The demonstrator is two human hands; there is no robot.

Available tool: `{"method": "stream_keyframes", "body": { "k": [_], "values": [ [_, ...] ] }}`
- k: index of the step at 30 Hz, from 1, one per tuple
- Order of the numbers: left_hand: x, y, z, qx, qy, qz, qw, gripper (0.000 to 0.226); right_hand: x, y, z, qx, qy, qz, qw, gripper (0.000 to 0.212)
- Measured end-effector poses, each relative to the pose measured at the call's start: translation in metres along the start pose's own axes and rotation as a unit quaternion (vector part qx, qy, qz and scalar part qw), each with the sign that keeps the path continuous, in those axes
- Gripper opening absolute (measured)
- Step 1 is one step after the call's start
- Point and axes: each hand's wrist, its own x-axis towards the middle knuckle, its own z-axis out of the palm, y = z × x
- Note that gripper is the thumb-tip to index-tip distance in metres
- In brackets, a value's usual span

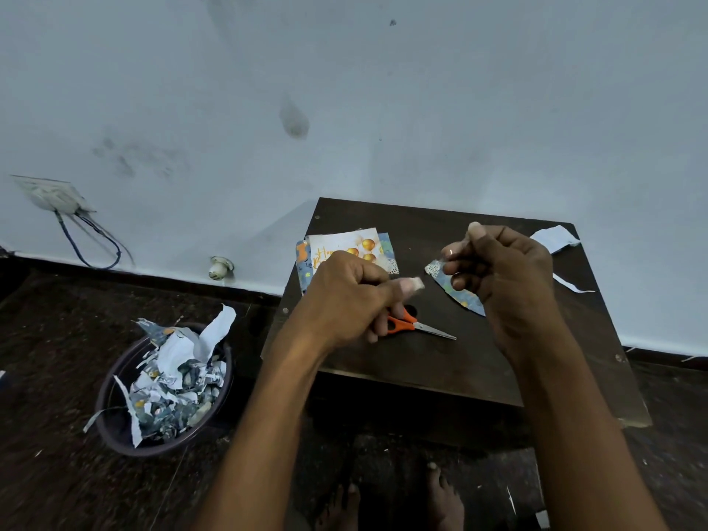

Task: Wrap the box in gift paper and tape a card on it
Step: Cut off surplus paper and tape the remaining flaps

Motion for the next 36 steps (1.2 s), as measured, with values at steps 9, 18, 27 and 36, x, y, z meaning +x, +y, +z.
{"method": "stream_keyframes", "body": {
  "k": [9, 18, 27, 36],
  "values": [
    [-0.014, -0.011, -0.042, -0.015, 0.019, 0.012, 1.0, 0.017, 0.003, -0.007, 0.003, -0.008, 0.033, 0.003, 0.999, 0.026],
    [-0.022, -0.024, -0.068, -0.048, 0.049, 0.012, 0.998, 0.005, 0.001, -0.011, 0.015, -0.034, 0.008, -0.001, 0.999, 0.02],
    [-0.017, -0.019, -0.049, -0.04, -0.002, 0.017, 0.999, 0.019, -0.006, -0.01, 0.031, -0.076, -0.068, 0.013, 0.995, 0.024],
    [-0.012, -0.028, -0.046, -0.012, -0.006, -0.026, 1.0, 0.023, -0.004, -0.013, 0.024, -0.068, -0.074, 0.007, 0.995, 0.024]
  ]
}}
